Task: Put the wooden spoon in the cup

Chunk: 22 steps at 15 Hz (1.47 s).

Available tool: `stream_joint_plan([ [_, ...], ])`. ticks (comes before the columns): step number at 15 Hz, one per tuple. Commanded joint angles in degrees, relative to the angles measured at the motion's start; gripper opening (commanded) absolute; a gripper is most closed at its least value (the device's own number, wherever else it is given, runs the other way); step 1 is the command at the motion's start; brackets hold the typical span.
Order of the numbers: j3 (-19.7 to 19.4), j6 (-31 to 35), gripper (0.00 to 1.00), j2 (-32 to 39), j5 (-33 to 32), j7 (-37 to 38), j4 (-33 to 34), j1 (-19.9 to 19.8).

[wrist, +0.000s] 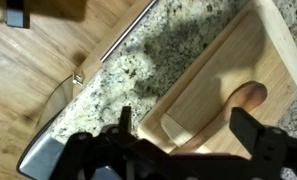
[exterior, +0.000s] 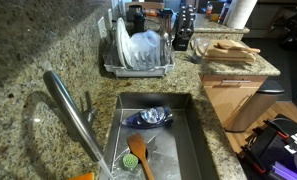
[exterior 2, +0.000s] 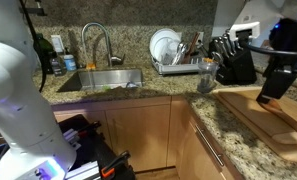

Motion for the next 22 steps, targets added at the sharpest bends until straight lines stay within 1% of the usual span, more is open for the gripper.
stream_joint_plan([
  [1,4.37,-4.18,1.0,11.34,7.1,8.7,14.28,-7.21],
  [2,5.28,-4.9,1.0,13.72,7.83,12.18,17.63,-8.78],
  [3,6.34,-1.06,1.0,8.19,4.61,8.32,10.14,-7.46],
  [4,6.99,-1.61,1.0,10.29,5.07,10.58,13.08,-8.68],
  [6,7.38,-2.36,1.0,12.54,5.32,12.22,15.98,-9.77],
  [7,7.92,-6.07,1.0,13.15,4.57,12.05,16.06,-10.63],
  [8,8.19,-9.33,1.0,16.92,4.73,17.17,19.34,-12.11],
  [10,9.49,-11.64,1.0,24.42,7.48,21.34,26.37,-16.14],
  [11,10.04,-14.1,1.0,26.47,8.09,23.7,29.17,-17.94],
  [13,10.98,-15.53,1.0,30.57,8.55,30.38,34.52,-20.92],
  [15,12.07,-17.4,1.0,33.78,7.61,39.06,40.34,-22.9],
  [16,12.8,-12.97,1.0,29.66,5.87,33.29,32.79,-21.88],
  [17,13.37,-13.23,1.0,30.84,5.46,34.53,34.6,-22.72],
  [19,13.77,-13.16,1.0,31.02,5.28,34.47,34.62,-22.85],
  [20,12.93,-12.63,1.0,32.4,4.1,38.49,36.12,-22.05],
  [21,12.73,-10.47,1.0,33.93,4.01,42.74,37.9,-21.7],
  [22,13.42,-9.03,1.0,35.86,4.7,47.68,40.88,-21.89],
])
